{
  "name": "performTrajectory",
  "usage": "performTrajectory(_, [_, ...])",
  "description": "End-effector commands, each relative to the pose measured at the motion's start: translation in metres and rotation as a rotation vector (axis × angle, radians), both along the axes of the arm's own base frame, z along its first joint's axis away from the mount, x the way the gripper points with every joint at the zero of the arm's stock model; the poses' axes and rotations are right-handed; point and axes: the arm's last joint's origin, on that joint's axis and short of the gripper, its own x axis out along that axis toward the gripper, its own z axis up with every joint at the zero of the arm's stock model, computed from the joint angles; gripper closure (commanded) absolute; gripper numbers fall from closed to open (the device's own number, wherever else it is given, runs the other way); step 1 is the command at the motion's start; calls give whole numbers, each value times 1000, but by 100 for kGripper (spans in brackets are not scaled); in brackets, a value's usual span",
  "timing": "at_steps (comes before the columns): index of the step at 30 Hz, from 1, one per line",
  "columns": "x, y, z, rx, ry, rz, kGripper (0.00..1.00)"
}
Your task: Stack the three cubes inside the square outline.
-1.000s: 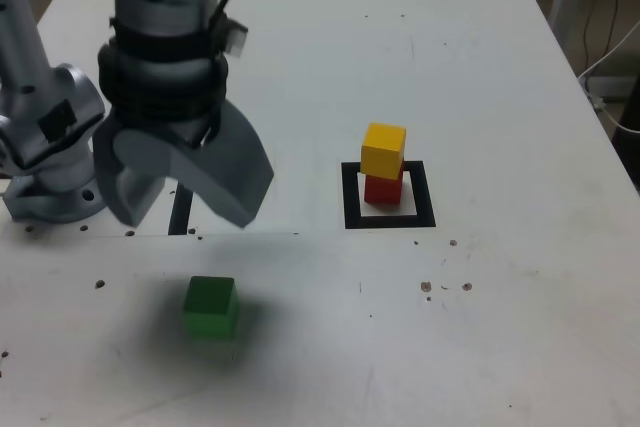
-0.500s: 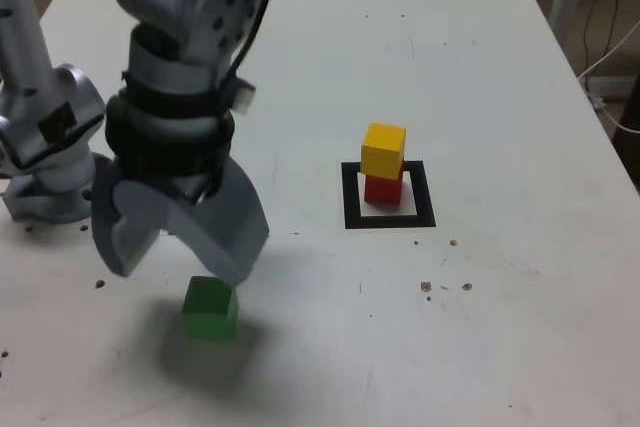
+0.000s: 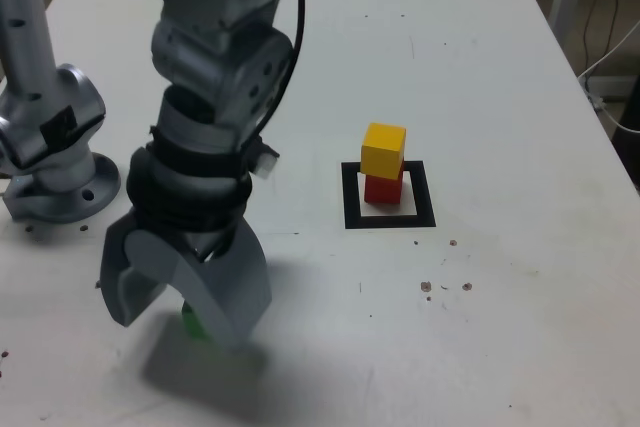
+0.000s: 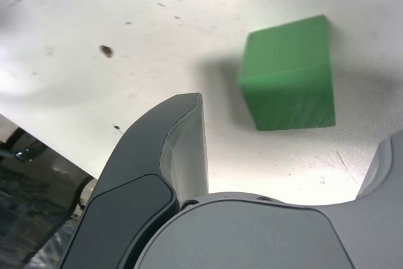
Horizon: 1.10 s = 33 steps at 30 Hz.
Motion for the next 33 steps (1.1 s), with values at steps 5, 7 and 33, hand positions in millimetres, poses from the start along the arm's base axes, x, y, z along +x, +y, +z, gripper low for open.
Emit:
performTrajectory(5, [0, -1, -10, -69, 2, -47, 22])
performTrajectory(7, [1, -1, -12, -98, 1, -64, 28])
performTrajectory(33, [2, -1, -14, -144, -13, -111, 80])
